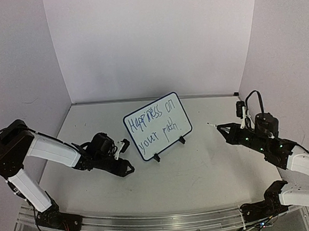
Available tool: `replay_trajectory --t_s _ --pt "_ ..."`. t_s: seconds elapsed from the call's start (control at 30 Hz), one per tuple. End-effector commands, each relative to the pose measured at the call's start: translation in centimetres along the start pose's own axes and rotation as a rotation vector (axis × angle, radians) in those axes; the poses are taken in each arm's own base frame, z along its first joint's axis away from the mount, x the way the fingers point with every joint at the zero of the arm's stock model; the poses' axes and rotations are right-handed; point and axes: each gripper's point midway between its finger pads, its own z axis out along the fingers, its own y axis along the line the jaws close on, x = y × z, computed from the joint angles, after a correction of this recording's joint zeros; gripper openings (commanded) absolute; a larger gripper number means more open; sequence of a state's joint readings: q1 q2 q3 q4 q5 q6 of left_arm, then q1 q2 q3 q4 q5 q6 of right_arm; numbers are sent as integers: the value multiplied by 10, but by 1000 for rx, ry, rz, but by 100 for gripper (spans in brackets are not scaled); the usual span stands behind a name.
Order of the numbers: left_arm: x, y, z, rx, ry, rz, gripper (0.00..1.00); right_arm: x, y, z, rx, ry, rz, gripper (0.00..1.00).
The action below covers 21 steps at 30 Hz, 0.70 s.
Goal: Write a sentence on the whiteboard
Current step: Pick up the pen cap from the center of the board.
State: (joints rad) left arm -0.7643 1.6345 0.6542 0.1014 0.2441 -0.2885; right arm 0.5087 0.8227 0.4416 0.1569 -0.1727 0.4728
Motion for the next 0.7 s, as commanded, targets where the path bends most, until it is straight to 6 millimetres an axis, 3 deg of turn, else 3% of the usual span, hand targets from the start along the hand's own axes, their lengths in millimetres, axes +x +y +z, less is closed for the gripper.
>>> replay_trajectory --t_s 0.0,0.27,0.67 --pt "16 -4 -13 29 33 -23 51 -4 -2 0 12 -17 -2 0" --pt "34 -7 -21 26 80 -63 51 -2 -3 -1 9 -15 3 0" --pt "52 -5 -32 -181 127 1 48 -1 -5 -2 14 -19 3 0"
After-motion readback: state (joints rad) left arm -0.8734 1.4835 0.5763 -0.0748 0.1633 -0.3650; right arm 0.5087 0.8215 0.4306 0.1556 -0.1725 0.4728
